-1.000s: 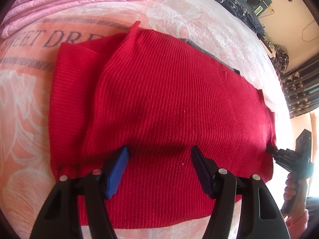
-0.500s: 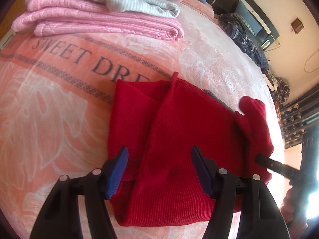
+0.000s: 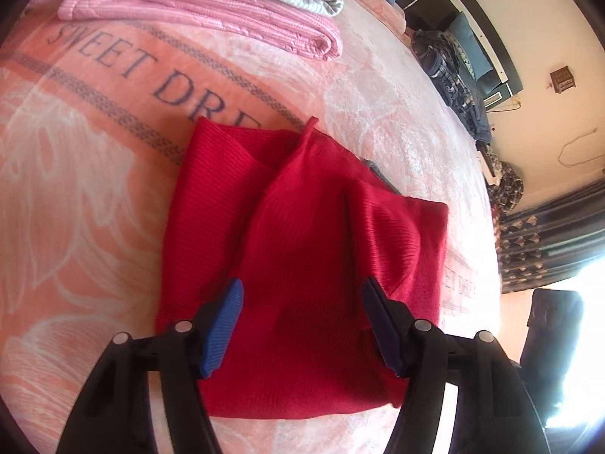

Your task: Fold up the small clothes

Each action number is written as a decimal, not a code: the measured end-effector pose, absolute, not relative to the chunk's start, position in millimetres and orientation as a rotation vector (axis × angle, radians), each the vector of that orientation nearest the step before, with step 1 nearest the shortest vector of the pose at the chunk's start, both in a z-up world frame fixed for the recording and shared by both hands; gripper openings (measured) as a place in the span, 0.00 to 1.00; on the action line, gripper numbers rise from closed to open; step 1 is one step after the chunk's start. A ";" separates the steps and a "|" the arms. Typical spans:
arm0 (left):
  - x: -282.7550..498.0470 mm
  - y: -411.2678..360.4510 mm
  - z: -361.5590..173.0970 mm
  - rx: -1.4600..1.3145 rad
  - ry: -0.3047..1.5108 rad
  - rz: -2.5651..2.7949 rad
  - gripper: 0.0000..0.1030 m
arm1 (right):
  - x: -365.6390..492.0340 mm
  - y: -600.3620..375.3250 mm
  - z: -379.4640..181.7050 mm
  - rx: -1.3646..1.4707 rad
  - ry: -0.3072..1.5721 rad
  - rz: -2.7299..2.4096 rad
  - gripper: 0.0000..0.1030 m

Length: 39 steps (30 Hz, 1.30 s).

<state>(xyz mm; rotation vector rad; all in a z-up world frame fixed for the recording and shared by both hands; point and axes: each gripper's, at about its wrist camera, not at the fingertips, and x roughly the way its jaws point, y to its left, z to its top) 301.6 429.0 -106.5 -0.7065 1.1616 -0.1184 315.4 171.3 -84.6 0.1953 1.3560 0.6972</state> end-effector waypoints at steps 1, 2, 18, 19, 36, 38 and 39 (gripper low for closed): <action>301.9 423.8 -109.2 -0.744 1.174 -0.151 0.64 | 309.6 164.1 -76.1 0.159 1.342 0.686 0.34; 302.7 417.4 -113.1 -0.772 1.194 -0.181 0.64 | 304.2 154.5 -69.1 0.131 1.327 0.667 0.35; 312.3 325.5 -162.5 -0.813 1.359 -0.310 0.64 | 283.0 47.0 -99.6 0.312 1.304 0.562 0.39; 312.9 322.7 -165.9 -0.800 1.363 -0.310 0.64 | 282.7 47.8 -96.7 0.313 1.294 0.576 0.39; 326.1 323.6 -173.9 -0.904 1.279 -0.373 0.42 | 294.7 48.2 -127.7 0.288 1.356 0.478 0.40; 327.8 325.0 -167.5 -0.891 1.259 -0.396 0.16 | 295.4 45.8 -131.5 0.289 1.364 0.468 0.40; 328.2 326.6 -164.4 -0.899 1.242 -0.404 0.15 | 295.9 44.8 -132.8 0.293 1.367 0.464 0.40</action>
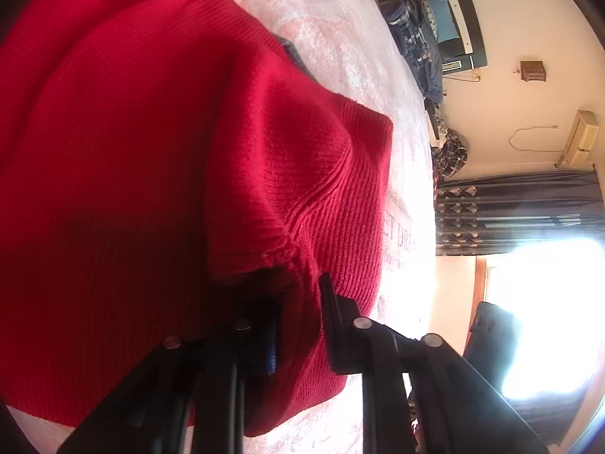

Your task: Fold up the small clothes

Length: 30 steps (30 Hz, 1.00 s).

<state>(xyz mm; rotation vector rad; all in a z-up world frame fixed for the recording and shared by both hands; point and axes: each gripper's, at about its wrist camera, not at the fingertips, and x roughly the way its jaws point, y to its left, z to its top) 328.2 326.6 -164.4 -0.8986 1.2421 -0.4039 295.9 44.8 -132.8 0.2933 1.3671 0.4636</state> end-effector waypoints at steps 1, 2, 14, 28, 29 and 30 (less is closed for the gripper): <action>326.8 330.8 -161.2 -0.914 1.225 -0.407 0.13 | 296.3 44.1 -133.7 0.299 1.369 0.461 0.40; 327.0 334.8 -157.7 -0.933 1.208 -0.410 0.12 | 296.6 43.6 -134.1 0.303 1.368 0.461 0.40; 302.6 417.0 -85.6 -0.750 1.047 -0.346 0.07 | 292.0 53.0 -139.2 0.283 1.381 0.488 0.40; 284.6 472.5 -142.7 -0.701 1.183 -0.245 0.15 | 291.5 111.0 -144.4 0.386 1.417 0.637 0.46; 281.9 471.6 -140.6 -0.704 1.174 -0.263 0.25 | 289.8 117.4 -145.4 0.370 1.422 0.648 0.46; 280.6 470.3 -138.2 -0.700 1.168 -0.282 0.34 | 288.0 123.2 -146.7 0.360 1.428 0.658 0.47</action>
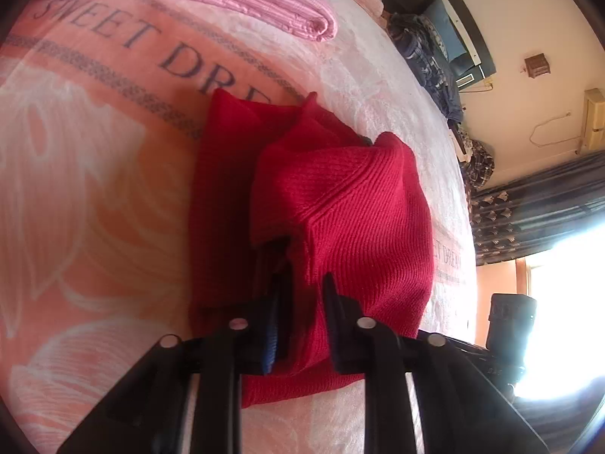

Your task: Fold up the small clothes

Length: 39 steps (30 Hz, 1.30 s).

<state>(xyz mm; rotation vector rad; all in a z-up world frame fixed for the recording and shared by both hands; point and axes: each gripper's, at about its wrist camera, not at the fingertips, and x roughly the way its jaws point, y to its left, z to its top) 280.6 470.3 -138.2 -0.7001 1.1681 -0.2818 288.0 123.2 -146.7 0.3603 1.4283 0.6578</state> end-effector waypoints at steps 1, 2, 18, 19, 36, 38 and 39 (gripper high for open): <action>279.1 469.0 -136.3 -0.696 1.166 -0.292 0.55 | 286.3 128.2 -148.7 0.352 1.436 0.667 0.47; 277.6 467.6 -135.5 -0.691 1.166 -0.295 0.64 | 284.8 132.7 -150.9 0.346 1.443 0.673 0.47; 264.6 443.2 -129.3 -0.460 1.352 -0.311 0.07 | 283.0 138.1 -155.9 0.297 1.486 0.667 0.14; 262.5 444.6 -129.6 -0.449 1.364 -0.314 0.07 | 282.4 137.3 -158.1 0.296 1.495 0.668 0.14; 257.5 498.9 -111.0 -0.502 1.283 -0.444 0.72 | 303.4 133.7 -137.7 0.107 1.407 0.640 0.51; 264.3 521.0 -104.5 -0.585 1.231 -0.399 0.72 | 314.4 131.5 -133.0 0.116 1.384 0.634 0.51; 270.7 530.9 -102.8 -0.622 1.203 -0.338 0.72 | 320.5 129.8 -134.1 0.128 1.380 0.634 0.51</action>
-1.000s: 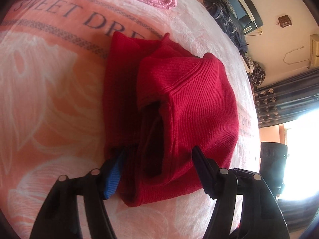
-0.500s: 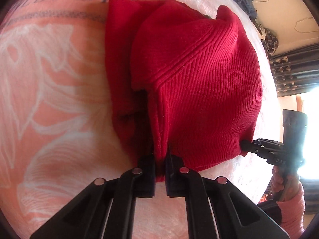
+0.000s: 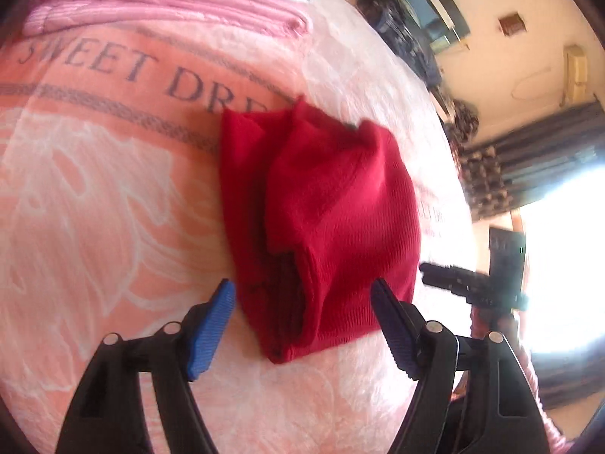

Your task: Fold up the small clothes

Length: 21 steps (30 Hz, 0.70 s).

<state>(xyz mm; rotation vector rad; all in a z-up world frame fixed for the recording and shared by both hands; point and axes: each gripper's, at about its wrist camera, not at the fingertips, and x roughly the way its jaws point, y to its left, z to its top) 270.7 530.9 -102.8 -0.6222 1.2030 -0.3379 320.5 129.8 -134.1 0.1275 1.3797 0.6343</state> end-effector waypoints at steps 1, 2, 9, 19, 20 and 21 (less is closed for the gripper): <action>278.3 539.5 -101.9 -0.659 1.171 -0.280 0.72 | 326.3 129.9 -135.5 0.141 1.373 0.631 0.51; 286.7 542.6 -101.3 -0.690 1.150 -0.250 0.71 | 331.7 129.9 -138.4 0.154 1.369 0.630 0.51; 365.3 490.0 -106.0 -0.514 1.141 -0.224 0.69 | 343.9 129.6 -151.4 0.203 1.360 0.652 0.51; 391.7 448.1 -132.0 -0.364 1.190 -0.258 0.40 | 345.4 131.9 -154.6 0.185 1.357 0.663 0.53; 392.0 448.6 -134.6 -0.360 1.196 -0.246 0.32 | 345.3 132.2 -154.6 0.181 1.355 0.662 0.53; 391.3 450.2 -137.2 -0.367 1.195 -0.236 0.26 | 345.0 132.3 -154.6 0.179 1.354 0.661 0.53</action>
